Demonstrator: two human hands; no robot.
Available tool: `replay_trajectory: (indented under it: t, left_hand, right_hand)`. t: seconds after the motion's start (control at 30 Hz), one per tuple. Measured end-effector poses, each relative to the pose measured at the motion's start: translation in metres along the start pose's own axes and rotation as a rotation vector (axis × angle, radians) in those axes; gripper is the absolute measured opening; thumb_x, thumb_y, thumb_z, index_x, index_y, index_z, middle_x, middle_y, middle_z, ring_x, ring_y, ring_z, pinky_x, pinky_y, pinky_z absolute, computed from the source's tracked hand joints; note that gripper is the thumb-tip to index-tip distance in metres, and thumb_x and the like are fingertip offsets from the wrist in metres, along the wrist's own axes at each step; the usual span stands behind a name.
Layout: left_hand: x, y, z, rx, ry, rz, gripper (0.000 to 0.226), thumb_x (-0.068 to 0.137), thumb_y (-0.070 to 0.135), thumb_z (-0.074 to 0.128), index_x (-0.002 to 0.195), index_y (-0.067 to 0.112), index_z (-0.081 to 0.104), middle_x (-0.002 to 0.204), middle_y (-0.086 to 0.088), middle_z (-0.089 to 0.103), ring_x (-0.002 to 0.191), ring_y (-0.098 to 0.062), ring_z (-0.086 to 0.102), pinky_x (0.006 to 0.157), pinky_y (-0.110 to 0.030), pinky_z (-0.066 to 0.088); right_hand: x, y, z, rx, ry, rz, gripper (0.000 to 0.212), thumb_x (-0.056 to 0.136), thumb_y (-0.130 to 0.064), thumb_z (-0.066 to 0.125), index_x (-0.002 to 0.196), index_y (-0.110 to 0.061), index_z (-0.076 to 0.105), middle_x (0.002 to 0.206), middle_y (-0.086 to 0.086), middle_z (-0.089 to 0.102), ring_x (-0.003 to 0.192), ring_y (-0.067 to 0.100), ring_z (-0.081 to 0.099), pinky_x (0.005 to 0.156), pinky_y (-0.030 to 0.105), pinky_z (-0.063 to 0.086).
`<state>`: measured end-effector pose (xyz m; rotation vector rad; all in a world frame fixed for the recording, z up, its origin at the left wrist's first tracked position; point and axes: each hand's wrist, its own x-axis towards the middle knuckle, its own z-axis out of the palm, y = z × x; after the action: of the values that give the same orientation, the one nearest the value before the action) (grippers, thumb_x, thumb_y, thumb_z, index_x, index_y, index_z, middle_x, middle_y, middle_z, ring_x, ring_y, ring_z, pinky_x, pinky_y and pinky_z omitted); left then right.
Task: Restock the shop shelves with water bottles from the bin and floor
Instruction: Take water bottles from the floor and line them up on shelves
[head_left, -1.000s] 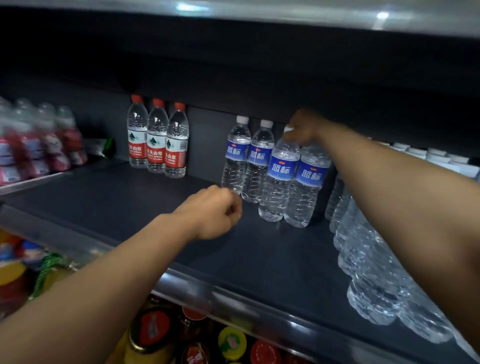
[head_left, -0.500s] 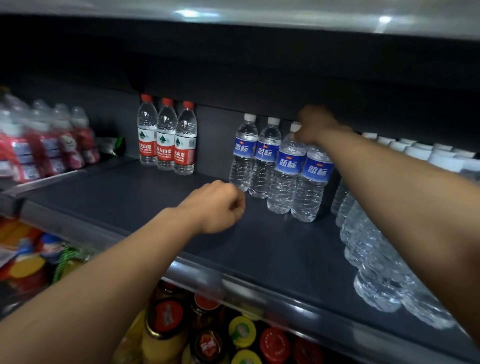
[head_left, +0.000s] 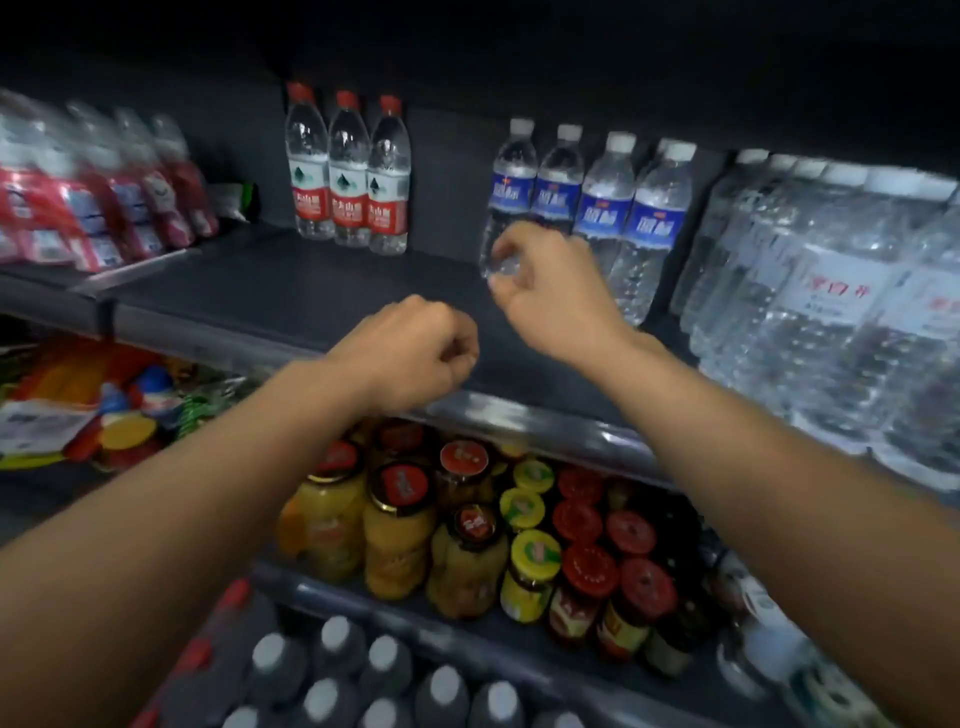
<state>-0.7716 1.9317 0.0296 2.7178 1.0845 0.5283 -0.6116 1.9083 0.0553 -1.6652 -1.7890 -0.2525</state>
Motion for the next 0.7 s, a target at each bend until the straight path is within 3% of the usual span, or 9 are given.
replay_trajectory:
  t: [0.17,0.27,0.43,0.57,0.7]
  left_hand:
    - [-0.070,-0.041,0.016,0.038,-0.061,-0.037,0.008,0.088,0.027,0.056,0.085,0.027,0.064,0.083,0.000,0.062,0.089,-0.030,0.061,0.071,-0.034,0.046]
    - [-0.117,-0.066,0.031,0.016,-0.165,-0.144,0.011,0.087,0.026,0.056,0.093,0.025,0.066,0.092,-0.005,0.068,0.091,-0.031,0.062,0.076,-0.038,0.051]
    - [-0.187,-0.077,0.058,-0.061,-0.371,-0.323,0.009,0.088,0.024,0.052,0.086,0.020,0.059,0.083,-0.001,0.057,0.088,-0.033,0.060,0.073,-0.045,0.051]
    - [-0.231,-0.071,0.079,-0.127,-0.540,-0.430,0.013,0.091,0.024,0.046,0.088,0.017,0.056,0.099,-0.009,0.063,0.095,-0.032,0.060,0.079,-0.044,0.049]
    - [-0.264,-0.057,0.088,-0.194,-0.638,-0.551,0.012,0.092,0.021,0.046,0.082,0.022,0.053,0.103,-0.006,0.063,0.097,-0.027,0.060,0.080,-0.036,0.049]
  right_hand:
    - [-0.079,-0.038,0.061,0.128,-0.145,-0.029,0.018,0.086,-0.023,0.056,0.105,-0.022,0.057,0.072,0.000,0.062,0.075,0.026,0.060,0.071,0.040,0.051]
    - [-0.117,-0.060,0.093,0.211,-0.244,-0.008,0.017,0.086,-0.017,0.058,0.104,-0.018,0.059,0.070,-0.008,0.055,0.073,0.023,0.060,0.066,0.037,0.050]
    - [-0.181,-0.094,0.133,0.241,-0.529,0.066,0.016,0.088,-0.018,0.057,0.104,-0.017,0.057,0.073,0.000,0.056,0.074,0.028,0.059,0.057,0.034,0.042]
    - [-0.225,-0.117,0.150,0.250,-0.724,0.127,0.018,0.091,-0.016,0.052,0.107,-0.015,0.058,0.090,0.012,0.066,0.086,0.034,0.060,0.062,0.032,0.037]
    - [-0.255,-0.134,0.148,0.270,-0.898,0.177,0.016,0.089,-0.013,0.054,0.103,-0.016,0.060,0.094,0.006,0.067,0.089,0.025,0.063,0.068,0.027,0.042]
